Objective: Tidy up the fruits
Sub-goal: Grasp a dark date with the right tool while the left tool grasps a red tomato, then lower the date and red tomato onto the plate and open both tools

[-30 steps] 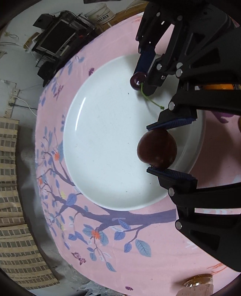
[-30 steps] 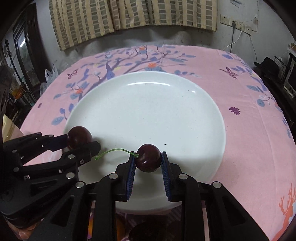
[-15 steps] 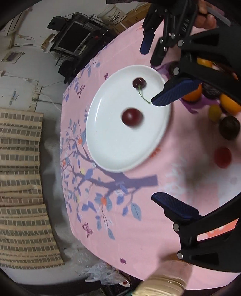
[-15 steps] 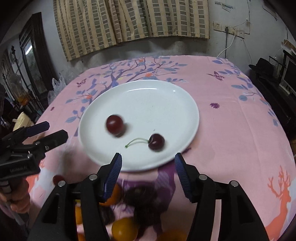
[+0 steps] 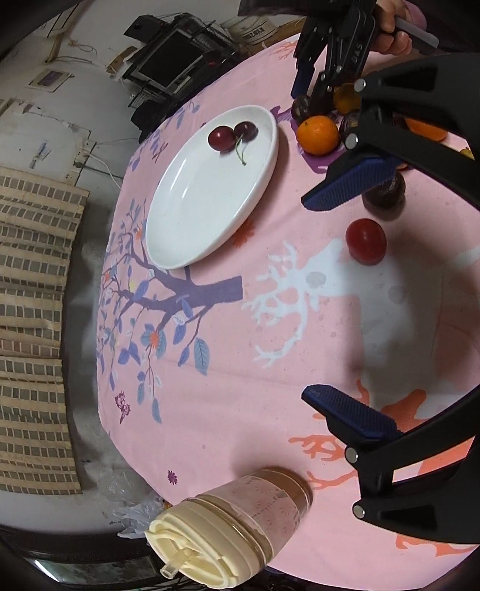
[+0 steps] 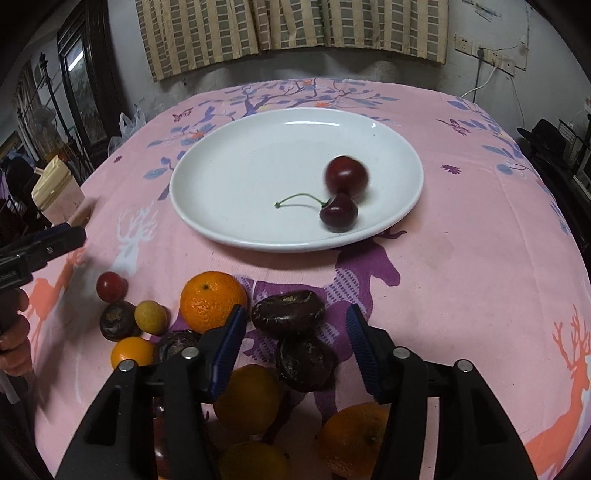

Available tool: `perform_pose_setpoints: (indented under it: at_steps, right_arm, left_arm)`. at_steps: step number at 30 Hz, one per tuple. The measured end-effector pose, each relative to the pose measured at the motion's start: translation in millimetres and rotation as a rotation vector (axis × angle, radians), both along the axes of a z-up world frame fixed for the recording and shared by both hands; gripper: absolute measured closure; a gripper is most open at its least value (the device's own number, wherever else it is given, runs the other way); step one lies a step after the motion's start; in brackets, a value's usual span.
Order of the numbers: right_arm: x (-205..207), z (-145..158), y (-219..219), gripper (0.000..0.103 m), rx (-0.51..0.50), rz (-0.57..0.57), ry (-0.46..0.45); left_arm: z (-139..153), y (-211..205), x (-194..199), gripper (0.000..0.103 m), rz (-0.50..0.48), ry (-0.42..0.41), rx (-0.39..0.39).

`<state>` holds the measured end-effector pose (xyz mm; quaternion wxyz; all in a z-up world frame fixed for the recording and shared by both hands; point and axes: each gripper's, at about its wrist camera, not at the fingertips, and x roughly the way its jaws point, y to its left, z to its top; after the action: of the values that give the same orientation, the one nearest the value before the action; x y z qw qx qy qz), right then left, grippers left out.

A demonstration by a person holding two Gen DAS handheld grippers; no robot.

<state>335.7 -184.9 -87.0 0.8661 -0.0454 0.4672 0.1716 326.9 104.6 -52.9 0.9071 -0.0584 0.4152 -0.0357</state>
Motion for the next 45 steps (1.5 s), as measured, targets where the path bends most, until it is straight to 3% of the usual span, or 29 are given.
perform_pose_setpoints:
  at_steps: [6,10,12,15,20,25,30,33,36,45]
  right_arm:
    - [0.5,-7.1,7.8,0.060,-0.020,0.038,-0.012]
    - [0.8,5.6,-5.5,0.060,0.059,0.002,-0.034]
    - [1.7,12.2,-13.9,0.060,0.089,-0.028,-0.048]
    - [3.6,15.6,-23.6,0.060,0.118,-0.066,-0.046]
    - [5.6,13.3,-25.3,0.060,0.125,-0.077,-0.031]
    - [4.4,13.0,-22.4,0.060,0.126,-0.066,-0.030]
    - [3.0,15.1,-23.3,0.060,0.134,-0.066,-0.036]
    - [1.0,17.7,-23.6,0.060,0.139,-0.064,-0.045]
    - [-1.5,21.7,-23.2,0.060,0.145,-0.057,-0.061]
    - [-8.3,39.7,-15.8,0.060,0.183,-0.015,-0.167]
  left_arm:
    - [1.4,-4.4,-7.5,0.010,-0.049,-0.007,0.017]
    - [-5.3,-7.3,-10.4,0.012,-0.118,0.014,0.021]
    - [-10.4,-12.7,-11.6,0.029,-0.159,0.030,0.035]
    - [-21.1,-25.6,-14.8,0.041,-0.219,0.057,0.084]
    - [-31.5,-34.0,-15.0,0.045,-0.245,0.086,0.099]
    - [-36.6,-37.5,-11.5,0.061,-0.273,0.102,0.066]
    - [-39.7,-45.3,-10.5,0.062,-0.282,0.096,0.088]
    - [-39.4,-44.7,-10.1,0.074,-0.293,0.097,0.056]
    - [-37.9,-45.6,-10.3,0.074,-0.265,0.079,0.088]
    - [-5.2,-46.3,-5.3,0.074,-0.272,-0.034,-0.026]
